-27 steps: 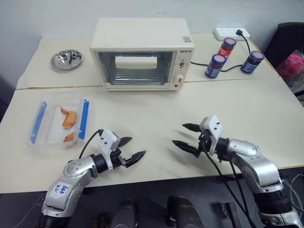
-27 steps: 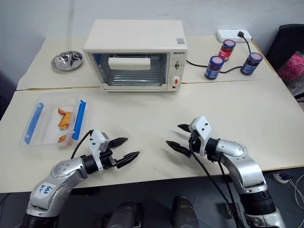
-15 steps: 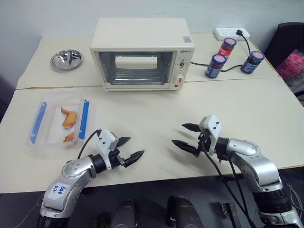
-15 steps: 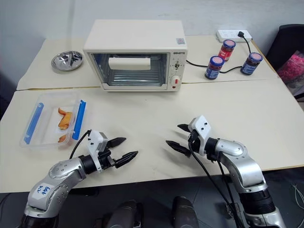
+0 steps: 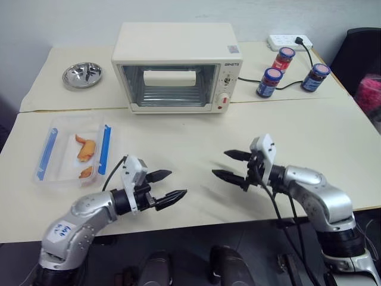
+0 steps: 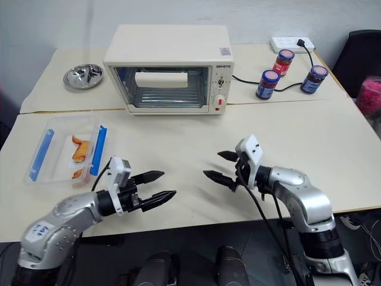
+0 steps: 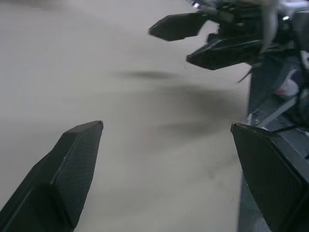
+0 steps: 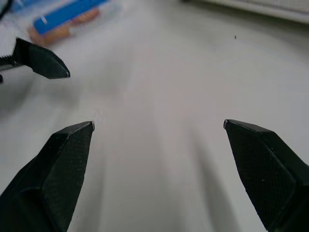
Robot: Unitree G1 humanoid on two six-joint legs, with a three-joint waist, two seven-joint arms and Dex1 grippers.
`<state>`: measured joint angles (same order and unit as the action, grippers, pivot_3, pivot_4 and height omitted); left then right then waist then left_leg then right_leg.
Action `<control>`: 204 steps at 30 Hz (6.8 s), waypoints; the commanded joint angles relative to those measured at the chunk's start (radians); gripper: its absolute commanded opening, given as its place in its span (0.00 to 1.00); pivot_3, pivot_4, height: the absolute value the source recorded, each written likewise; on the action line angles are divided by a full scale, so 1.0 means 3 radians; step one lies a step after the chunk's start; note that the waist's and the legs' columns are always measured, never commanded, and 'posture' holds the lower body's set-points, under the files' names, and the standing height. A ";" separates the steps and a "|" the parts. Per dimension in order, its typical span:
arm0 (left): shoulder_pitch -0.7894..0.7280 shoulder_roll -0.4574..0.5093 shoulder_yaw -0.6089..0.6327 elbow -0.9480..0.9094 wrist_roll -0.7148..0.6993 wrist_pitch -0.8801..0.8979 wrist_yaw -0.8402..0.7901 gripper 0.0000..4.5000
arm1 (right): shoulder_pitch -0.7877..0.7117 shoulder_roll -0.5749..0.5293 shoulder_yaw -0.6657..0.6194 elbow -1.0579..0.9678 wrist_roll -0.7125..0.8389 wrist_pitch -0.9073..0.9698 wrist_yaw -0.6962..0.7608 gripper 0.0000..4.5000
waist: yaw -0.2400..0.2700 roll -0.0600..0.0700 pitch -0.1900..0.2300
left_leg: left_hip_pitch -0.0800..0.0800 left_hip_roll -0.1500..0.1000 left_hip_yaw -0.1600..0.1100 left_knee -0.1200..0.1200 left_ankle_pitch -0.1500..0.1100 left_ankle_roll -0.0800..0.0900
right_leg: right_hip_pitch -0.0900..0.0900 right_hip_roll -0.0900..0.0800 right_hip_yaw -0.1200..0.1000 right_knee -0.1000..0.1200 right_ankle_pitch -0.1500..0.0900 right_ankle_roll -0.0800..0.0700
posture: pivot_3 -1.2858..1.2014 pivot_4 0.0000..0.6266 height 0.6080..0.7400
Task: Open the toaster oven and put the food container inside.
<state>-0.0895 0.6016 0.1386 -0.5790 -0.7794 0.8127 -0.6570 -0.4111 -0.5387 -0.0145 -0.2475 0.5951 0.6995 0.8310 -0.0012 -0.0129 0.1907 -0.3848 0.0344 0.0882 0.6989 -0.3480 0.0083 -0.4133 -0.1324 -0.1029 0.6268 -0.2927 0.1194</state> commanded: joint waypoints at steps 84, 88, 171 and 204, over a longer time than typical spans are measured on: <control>-0.2040 0.0720 -0.0786 0.1488 0.1927 -0.0888 -0.0883 0.01 | -0.0129 0.0146 -0.0166 -0.0563 -0.0165 0.0118 -0.0066 1.00 | -0.0071 0.0004 0.0003 | -0.0014 -0.0005 0.0025 -0.0008 0.0008 -0.0012 | -0.0018 0.0004 -0.0006 0.0007 -0.0001 0.0001 | 0.52 0.24 1.00; -0.1945 0.0538 -0.0920 0.1530 0.2194 -0.0865 -0.0527 0.01 | -0.0050 0.0058 -0.0279 -0.0786 0.0023 0.0295 -0.0201 1.00 | -0.0055 0.0003 0.0003 | -0.0012 -0.0005 0.0024 -0.0004 0.0007 -0.0010 | -0.0015 0.0005 -0.0007 0.0008 -0.0001 0.0001 | 0.52 0.24 1.00; 0.0441 -0.0714 0.1337 -0.0616 -0.2925 -0.1565 0.6994 0.68 | -0.0712 -0.0136 0.0119 -0.0228 0.0416 0.0160 0.0463 1.00 | 0.0078 -0.0010 -0.0004 | 0.0041 -0.0005 0.0005 -0.0007 -0.0003 0.0001 | 0.0040 -0.0004 0.0006 -0.0020 -0.0001 -0.0008 | 0.52 0.24 1.00; -0.0084 0.1458 0.1284 0.1538 -0.3364 0.0280 0.4943 0.02 | -0.0470 -0.0415 -0.0352 -0.0521 0.0957 0.0566 0.0091 1.00 | 0.0006 -0.0011 -0.0003 | 0.0033 -0.0003 0.0019 -0.0056 0.0000 -0.0008 | 0.0004 0.0000 0.0004 -0.0022 -0.0003 -0.0011 | 0.52 0.24 1.00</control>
<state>-0.0794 1.0048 0.5333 -0.1042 -1.7431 0.8382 0.9243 -0.5495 -0.6486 -0.0716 -0.3847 0.8350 0.8545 0.8619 0.0006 -0.0161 0.1896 -0.3755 0.0332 0.0931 0.6820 -0.3480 0.0059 -0.4121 -0.1327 -0.1021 0.6200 -0.2936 0.1161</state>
